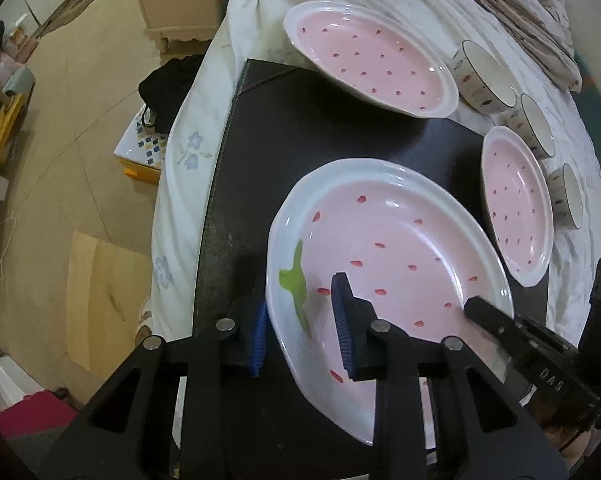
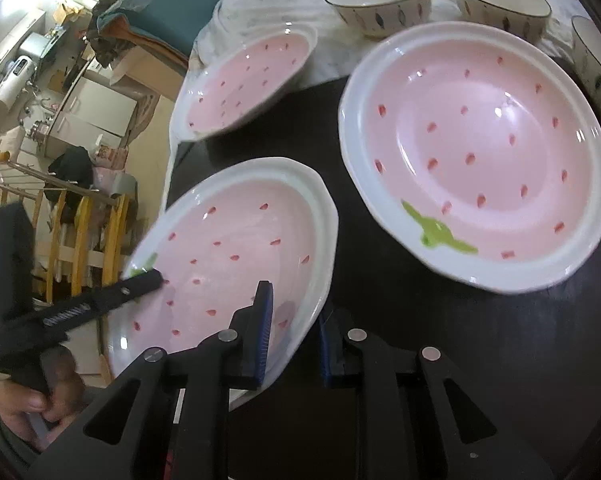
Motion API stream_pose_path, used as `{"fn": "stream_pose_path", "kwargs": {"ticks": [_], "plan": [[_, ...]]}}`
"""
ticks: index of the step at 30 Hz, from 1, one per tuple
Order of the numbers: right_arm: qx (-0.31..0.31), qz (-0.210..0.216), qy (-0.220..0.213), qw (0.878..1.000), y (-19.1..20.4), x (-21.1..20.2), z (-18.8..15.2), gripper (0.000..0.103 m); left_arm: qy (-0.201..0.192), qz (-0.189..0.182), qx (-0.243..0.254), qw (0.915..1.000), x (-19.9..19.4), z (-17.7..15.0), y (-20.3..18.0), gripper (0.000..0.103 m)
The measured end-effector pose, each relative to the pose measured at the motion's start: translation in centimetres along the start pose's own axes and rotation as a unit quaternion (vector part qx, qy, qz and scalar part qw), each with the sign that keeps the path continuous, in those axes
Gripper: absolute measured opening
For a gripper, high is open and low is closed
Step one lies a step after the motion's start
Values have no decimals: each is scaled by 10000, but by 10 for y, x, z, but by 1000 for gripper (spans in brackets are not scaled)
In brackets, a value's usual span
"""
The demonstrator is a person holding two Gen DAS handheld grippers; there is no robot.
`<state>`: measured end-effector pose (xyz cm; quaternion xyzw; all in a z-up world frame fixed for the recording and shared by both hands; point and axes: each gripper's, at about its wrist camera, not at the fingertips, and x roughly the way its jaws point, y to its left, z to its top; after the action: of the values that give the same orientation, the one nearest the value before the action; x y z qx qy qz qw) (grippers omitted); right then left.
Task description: Organize plates and bowls
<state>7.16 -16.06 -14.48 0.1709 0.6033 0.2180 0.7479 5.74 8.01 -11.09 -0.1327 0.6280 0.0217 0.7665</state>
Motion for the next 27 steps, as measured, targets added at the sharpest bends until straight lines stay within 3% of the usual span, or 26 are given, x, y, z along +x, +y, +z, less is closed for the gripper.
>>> {"fn": "stream_pose_path", "kwargs": {"ticks": [10, 14, 20, 27], "plan": [[-160, -69, 165, 9997, 0, -5, -22, 22, 354, 167, 119, 9992, 9, -11, -8, 22], [-182, -173, 186, 9995, -1, -7, -26, 22, 175, 174, 317, 9992, -2, -18, -17, 22], [-184, -131, 56, 9997, 1, -21, -35, 22, -12, -136, 276, 9995, -29, -31, -13, 22], [-69, 231, -98, 9997, 1, -43, -57, 22, -406, -402, 361, 9977, -64, -53, -22, 22]]}}
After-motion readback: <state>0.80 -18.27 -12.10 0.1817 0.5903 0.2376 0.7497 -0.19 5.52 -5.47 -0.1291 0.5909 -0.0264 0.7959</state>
